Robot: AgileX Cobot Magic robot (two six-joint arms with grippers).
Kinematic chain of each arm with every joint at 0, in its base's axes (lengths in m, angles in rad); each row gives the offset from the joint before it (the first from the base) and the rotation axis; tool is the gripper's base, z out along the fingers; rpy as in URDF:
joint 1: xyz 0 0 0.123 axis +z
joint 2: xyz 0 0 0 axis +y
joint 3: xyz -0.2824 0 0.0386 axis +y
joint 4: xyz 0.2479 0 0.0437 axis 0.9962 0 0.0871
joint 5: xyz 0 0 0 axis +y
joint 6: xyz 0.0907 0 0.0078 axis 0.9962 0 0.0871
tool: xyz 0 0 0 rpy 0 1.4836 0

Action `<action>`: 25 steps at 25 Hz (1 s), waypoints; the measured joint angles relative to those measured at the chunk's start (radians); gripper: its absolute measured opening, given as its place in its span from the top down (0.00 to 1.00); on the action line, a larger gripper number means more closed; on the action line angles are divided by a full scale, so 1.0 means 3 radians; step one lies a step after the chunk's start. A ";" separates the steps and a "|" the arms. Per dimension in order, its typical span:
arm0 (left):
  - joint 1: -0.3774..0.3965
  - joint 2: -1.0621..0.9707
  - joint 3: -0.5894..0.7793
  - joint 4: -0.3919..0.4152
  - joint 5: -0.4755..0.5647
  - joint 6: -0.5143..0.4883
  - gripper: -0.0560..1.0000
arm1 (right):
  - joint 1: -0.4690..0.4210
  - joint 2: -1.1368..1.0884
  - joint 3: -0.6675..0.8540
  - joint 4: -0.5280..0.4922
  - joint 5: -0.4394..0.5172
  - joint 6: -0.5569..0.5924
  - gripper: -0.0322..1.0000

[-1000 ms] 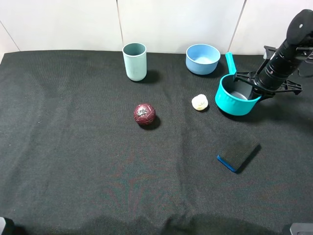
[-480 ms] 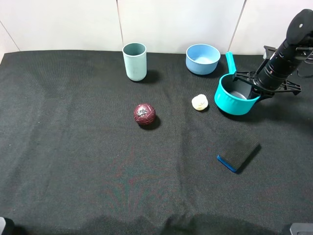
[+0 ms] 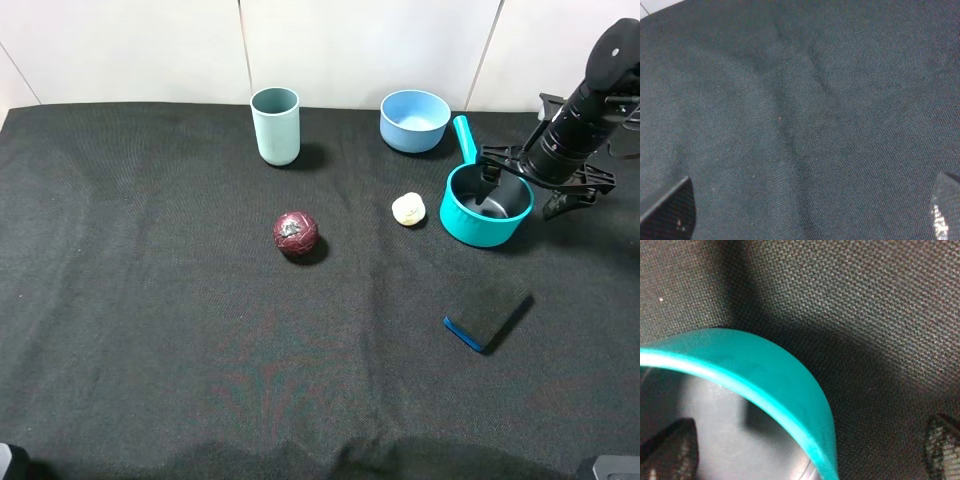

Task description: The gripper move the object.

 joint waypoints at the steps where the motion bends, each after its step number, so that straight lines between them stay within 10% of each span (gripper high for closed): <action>1: 0.0000 0.0000 0.0000 0.0000 0.0000 0.0000 0.01 | 0.0000 0.0000 0.0000 0.0000 0.0012 0.0000 0.30; 25: 0.0000 0.0000 0.0000 0.0000 0.0000 0.0000 0.01 | 0.0102 -0.0612 0.0000 0.0347 0.0649 -0.0531 0.30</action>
